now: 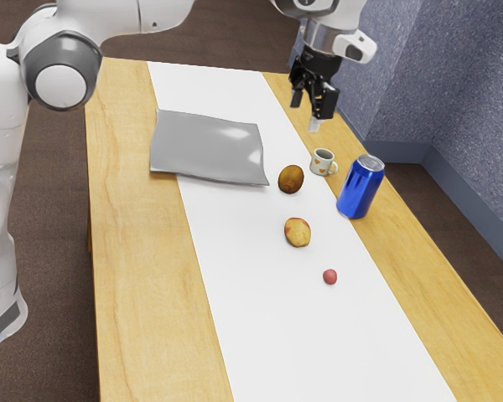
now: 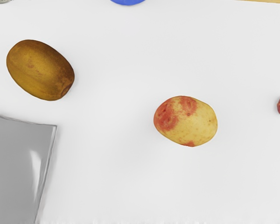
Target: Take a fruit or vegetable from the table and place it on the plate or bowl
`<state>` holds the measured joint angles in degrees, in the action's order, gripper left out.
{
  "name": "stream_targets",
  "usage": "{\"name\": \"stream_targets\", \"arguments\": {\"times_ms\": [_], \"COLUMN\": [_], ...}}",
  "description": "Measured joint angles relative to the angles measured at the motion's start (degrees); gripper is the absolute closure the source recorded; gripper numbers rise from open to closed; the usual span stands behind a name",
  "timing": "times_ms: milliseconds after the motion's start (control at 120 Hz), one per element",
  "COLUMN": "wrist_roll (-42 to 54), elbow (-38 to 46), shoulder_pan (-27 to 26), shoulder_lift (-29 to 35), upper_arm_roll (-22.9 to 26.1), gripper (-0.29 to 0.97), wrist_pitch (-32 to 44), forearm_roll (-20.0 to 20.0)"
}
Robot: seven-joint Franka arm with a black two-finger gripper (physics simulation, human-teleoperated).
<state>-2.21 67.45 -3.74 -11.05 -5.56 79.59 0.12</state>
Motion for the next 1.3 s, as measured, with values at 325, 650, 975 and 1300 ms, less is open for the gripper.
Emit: {"name": "stream_targets", "arguments": {"times_ms": [325, 650, 975, 1300], "wrist_roll": [18.12, 34.58, 42.39, 46.78], "elbow": [3.85, 8.69, 10.23, 14.31], "shoulder_pan": [0.28, -0.13, -1.1, -1.9], "shoulder_lift": [0.48, -0.26, -1.96, -4.17], "upper_arm_roll": [0.08, 2.8, 2.92, 2.92], "gripper": [0.0, 0.0, 0.0, 0.0], "wrist_pitch": [-0.33, 8.6, 14.69, 19.37], "forearm_roll": [4.11, 3.92, 1.38, -0.35]}}
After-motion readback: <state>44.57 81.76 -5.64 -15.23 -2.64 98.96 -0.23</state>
